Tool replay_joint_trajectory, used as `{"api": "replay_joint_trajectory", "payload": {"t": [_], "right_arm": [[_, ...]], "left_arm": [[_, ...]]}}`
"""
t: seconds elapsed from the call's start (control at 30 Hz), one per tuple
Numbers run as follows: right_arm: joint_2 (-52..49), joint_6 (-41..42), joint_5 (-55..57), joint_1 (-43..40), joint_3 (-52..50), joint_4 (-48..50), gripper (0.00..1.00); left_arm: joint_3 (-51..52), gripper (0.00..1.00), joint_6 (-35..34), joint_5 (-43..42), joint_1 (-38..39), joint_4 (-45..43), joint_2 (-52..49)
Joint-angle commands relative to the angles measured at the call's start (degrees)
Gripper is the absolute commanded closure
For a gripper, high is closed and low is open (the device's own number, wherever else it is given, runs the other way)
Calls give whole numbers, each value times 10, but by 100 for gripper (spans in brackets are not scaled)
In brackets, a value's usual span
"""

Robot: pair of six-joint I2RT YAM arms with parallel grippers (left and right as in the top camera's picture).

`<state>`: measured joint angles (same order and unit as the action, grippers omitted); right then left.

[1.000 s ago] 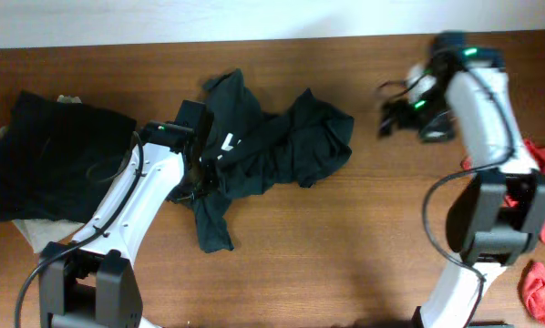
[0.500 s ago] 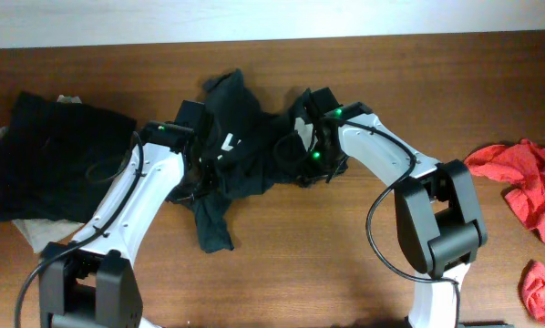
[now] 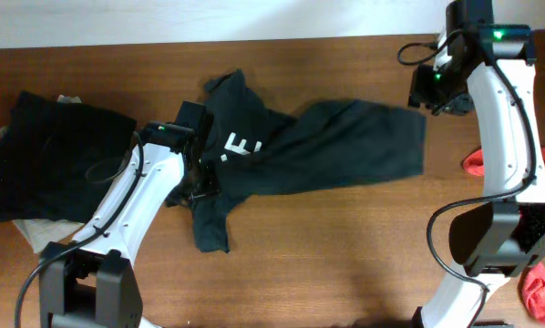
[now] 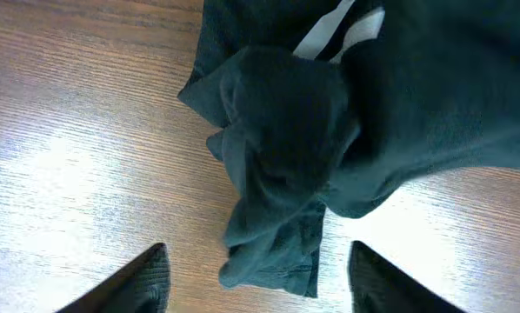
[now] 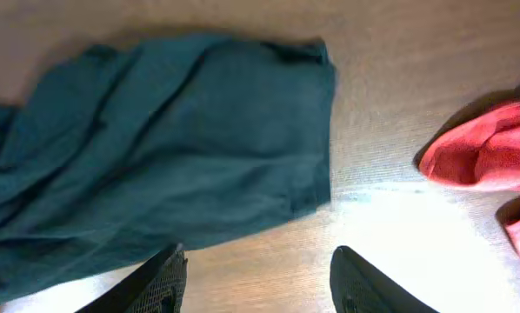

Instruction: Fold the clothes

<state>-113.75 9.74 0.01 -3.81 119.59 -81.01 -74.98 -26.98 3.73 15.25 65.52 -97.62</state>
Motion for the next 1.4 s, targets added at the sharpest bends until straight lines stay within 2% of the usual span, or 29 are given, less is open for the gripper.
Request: {"api": "replay_joint_trajectory", "payload": {"t": [0.0, 0.1, 0.17, 0.2, 0.23, 0.3, 0.33, 0.37, 0.47, 0.53, 0.57, 0.63, 0.77, 0.87, 0.93, 0.97, 1.0, 1.03, 1.07, 1.17, 1.27, 1.3, 1.33, 1.37], "right_arm": [[-7, -2, 7, -8, -17, -27, 41], [-7, -3, 7, -7, -17, -65, 41], [-7, -5, 7, -7, -17, -73, 41], [-7, -5, 7, -7, -17, -77, 41], [-7, -5, 7, -7, -17, -82, 41], [-7, -5, 7, -7, -17, -100, 41], [-7, -5, 7, -7, -17, -114, 41], [-7, -5, 5, -7, -17, -126, 41], [-7, -56, -42, -1, -37, -131, 41], [-7, -65, -43, 9, -76, -118, 41], [-7, -65, -43, 19, -123, -81, 41], [-7, -63, -43, 26, -188, -10, 41], [-7, -47, -50, 28, -372, 199, 41], [-7, -45, -56, 27, -444, 298, 41], [-7, -43, -56, 27, -471, 319, 41], [-7, -43, -56, 27, -479, 319, 46], [-7, -43, -56, 27, -484, 316, 58], [-7, -43, -56, 27, -486, 296, 87], [-5, -43, -56, 26, -481, 263, 96], [15, -43, -56, 26, -403, 114, 96], [42, -60, -48, 26, -240, -48, 96], [42, -63, -16, 26, -185, -43, 96], [42, -63, 8, 25, -157, 5, 96], [42, -63, 9, 22, -148, 68, 83]], "left_arm": [[-1, 30, 1, 6, -1, 25, 2], [0, 30, 1, 7, -1, 67, 2], [8, 30, 1, 6, -1, 57, 2], [20, 35, 1, 6, -1, 38, 2], [37, 46, 1, 5, -1, 18, 2], [75, 57, 1, -13, 1, -29, 2], [95, 72, 1, -21, 1, -55, 2], [109, 100, 1, -20, 1, -70, 2], [97, 100, 50, -20, 0, -48, 3], [49, 100, 57, 17, -6, 20, 6], [7, 100, 53, 55, -16, 73, 16], [-26, 100, 37, 77, -30, 107, 32], [-39, 100, 30, 77, -48, 85, 56], [-39, 100, 28, 77, -48, 78, 55], [-39, 100, 28, 77, -48, 76, 55], [-39, 100, 28, 77, -48, 76, 55], [-39, 100, 28, 77, -48, 75, 55], [-39, 100, 28, 77, -48, 75, 55], [-39, 100, 28, 77, -48, 76, 55], [-39, 100, 29, 77, -48, 78, 55], [-39, 100, 28, 77, -48, 78, 55], [-39, 100, 28, 77, -48, 77, 55], [-39, 100, 28, 77, -48, 76, 55], [-39, 100, 28, 77, -48, 74, 55]]}}
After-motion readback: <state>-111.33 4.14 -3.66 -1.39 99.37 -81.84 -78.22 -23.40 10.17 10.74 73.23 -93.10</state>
